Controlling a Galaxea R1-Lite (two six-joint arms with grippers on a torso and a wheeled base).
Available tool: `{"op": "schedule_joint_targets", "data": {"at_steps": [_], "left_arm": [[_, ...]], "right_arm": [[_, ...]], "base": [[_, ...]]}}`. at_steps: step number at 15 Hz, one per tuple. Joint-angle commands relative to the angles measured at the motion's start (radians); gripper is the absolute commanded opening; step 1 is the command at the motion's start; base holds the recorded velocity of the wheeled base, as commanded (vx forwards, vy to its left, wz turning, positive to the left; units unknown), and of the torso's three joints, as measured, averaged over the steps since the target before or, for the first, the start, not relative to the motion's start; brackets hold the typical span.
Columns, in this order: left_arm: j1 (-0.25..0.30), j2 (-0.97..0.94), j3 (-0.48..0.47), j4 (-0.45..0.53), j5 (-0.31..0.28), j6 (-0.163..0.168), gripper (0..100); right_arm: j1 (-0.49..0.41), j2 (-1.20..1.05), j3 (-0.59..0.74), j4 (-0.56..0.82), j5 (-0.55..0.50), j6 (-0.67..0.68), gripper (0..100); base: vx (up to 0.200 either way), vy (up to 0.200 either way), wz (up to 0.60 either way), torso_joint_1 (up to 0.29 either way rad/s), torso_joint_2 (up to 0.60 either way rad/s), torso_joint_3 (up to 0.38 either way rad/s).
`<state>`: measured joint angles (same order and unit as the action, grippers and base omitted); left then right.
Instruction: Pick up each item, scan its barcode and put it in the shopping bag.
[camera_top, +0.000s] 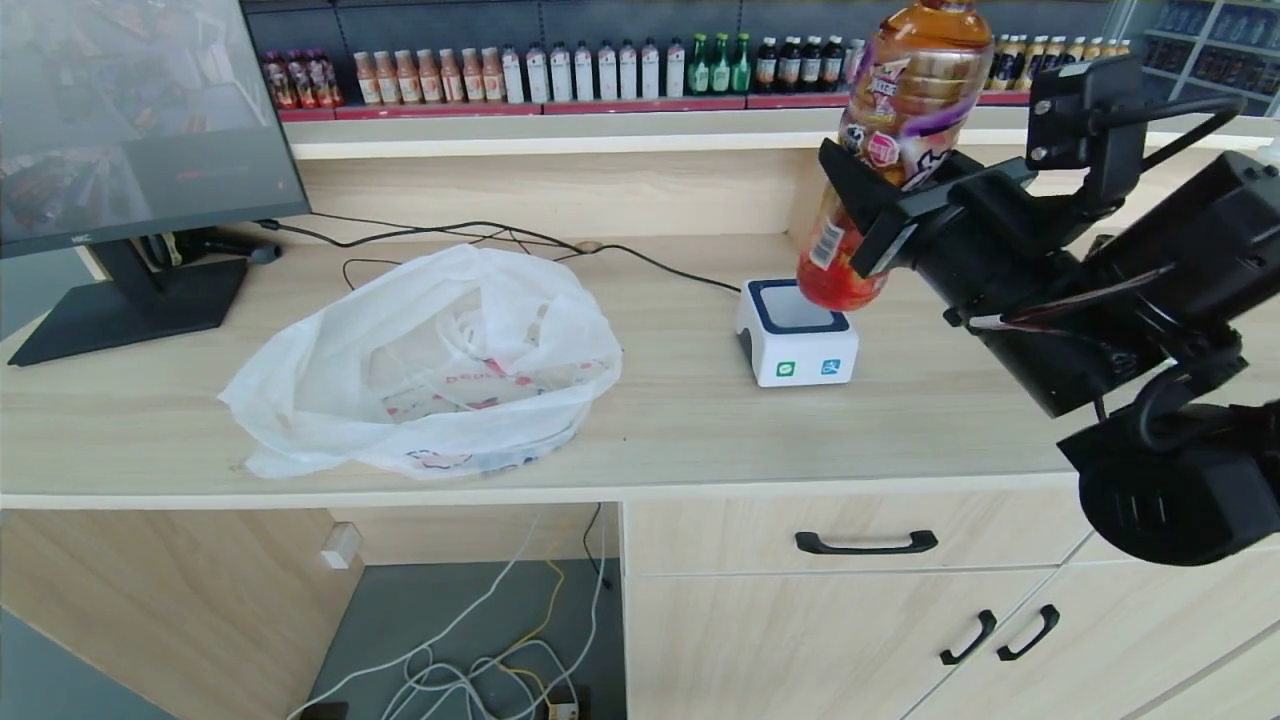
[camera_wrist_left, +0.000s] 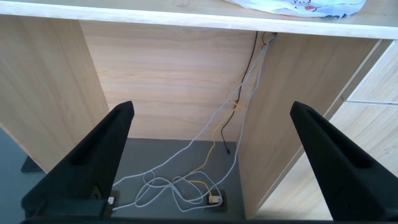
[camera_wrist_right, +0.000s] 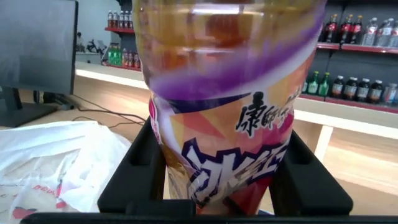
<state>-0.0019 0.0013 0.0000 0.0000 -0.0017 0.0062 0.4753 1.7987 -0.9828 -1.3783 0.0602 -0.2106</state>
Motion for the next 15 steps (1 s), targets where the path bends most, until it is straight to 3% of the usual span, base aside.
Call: {"op": "schedule_joint_targets", "data": {"at_steps": [1,6,10,15], "left_arm": [[0.000,0.000,0.000,0.000,0.000,0.000,100],[0.000,0.000,0.000,0.000,0.000,0.000,100],[0.000,0.000,0.000,0.000,0.000,0.000,100],[0.000,0.000,0.000,0.000,0.000,0.003,100]], "right_arm": [[-0.052,0.136,-0.117,-0.001,0.067,-0.050,0],[-0.124,0.260,-0.292,-0.001,0.268,-0.257,0],[-0.164,0.292,-0.309,-0.002,0.411,-0.418,0],[-0.196,0.289,-0.300,-0.011,0.549,-0.523,0]], "base": [[0.000,0.000,0.00,0.000,0.00,0.000],[0.000,0.000,0.00,0.000,0.00,0.000],[0.000,0.000,0.00,0.000,0.00,0.000],[0.000,0.000,0.00,0.000,0.00,0.000]]}}
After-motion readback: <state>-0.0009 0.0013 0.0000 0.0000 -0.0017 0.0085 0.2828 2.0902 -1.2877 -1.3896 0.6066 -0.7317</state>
